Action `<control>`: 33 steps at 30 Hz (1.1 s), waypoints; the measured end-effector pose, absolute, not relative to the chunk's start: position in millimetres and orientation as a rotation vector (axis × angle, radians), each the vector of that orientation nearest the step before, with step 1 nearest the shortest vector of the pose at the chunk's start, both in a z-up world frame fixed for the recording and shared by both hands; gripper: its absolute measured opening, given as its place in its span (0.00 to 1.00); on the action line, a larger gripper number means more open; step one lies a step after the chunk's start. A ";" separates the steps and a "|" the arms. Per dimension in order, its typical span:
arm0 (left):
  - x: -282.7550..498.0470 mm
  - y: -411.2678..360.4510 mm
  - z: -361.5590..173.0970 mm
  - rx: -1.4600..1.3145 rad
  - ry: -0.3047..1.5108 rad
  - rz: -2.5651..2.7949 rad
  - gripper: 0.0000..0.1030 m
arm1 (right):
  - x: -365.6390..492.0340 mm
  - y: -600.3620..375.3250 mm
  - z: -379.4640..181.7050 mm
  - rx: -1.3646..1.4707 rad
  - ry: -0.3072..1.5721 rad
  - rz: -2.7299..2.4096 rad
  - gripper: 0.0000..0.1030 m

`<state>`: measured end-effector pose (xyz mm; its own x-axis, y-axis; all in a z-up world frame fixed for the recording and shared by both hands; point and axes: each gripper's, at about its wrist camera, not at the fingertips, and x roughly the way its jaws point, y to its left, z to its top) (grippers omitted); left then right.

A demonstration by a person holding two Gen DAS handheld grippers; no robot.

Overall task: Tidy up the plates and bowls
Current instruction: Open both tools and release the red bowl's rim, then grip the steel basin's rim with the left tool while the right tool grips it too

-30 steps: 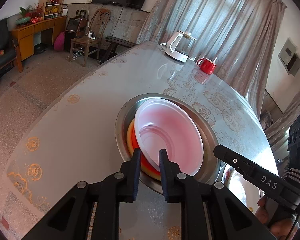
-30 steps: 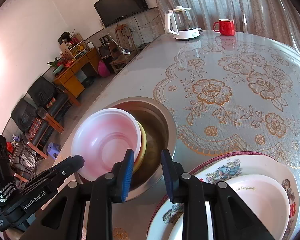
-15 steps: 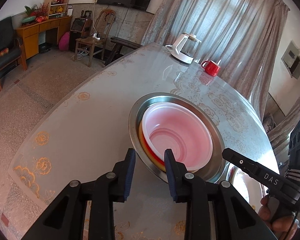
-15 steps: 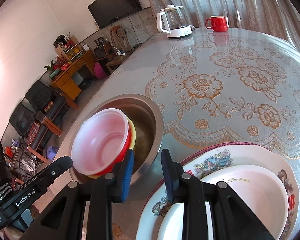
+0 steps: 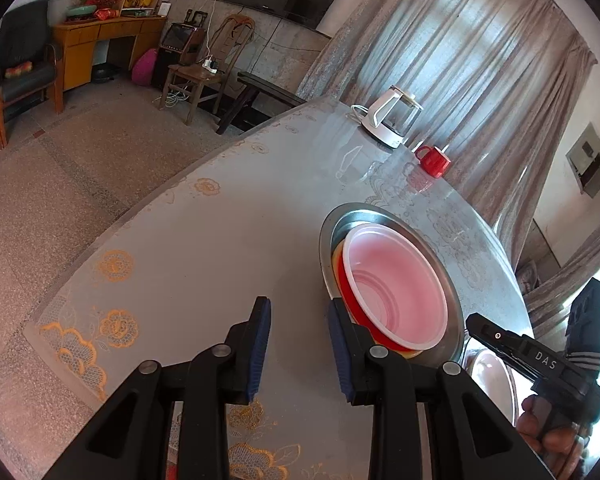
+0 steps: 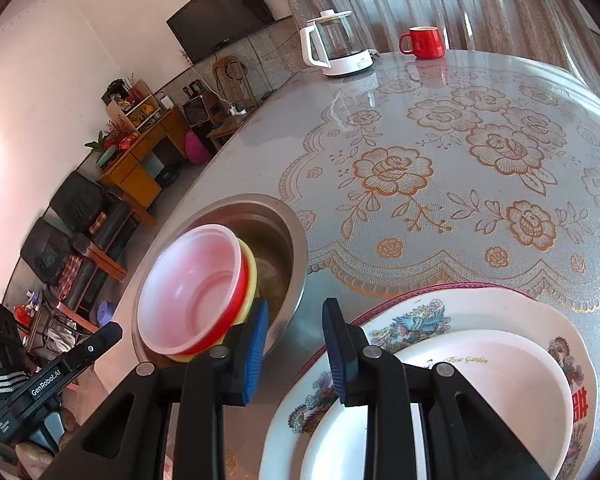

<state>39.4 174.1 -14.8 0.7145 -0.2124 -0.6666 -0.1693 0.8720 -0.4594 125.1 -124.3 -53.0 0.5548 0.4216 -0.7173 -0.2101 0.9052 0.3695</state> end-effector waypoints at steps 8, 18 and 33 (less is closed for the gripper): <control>55.9 172.6 -18.4 -0.565 0.807 -0.054 0.27 | 135.7 -121.9 -54.3 0.208 0.924 0.348 0.27; 73.4 158.3 -17.9 -0.490 0.807 -0.040 0.20 | 144.8 -111.8 -59.5 0.170 0.942 0.363 0.27; 90.6 152.3 -22.7 -0.449 0.831 -0.061 0.17 | 157.5 -107.8 -67.3 0.180 0.976 0.376 0.26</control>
<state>90.6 152.3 -22.7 0.6777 -0.2256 -0.6999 -0.1203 0.9049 -0.4082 157.5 -107.8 -67.3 0.5022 0.3888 -0.7724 -0.2293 0.9211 0.3145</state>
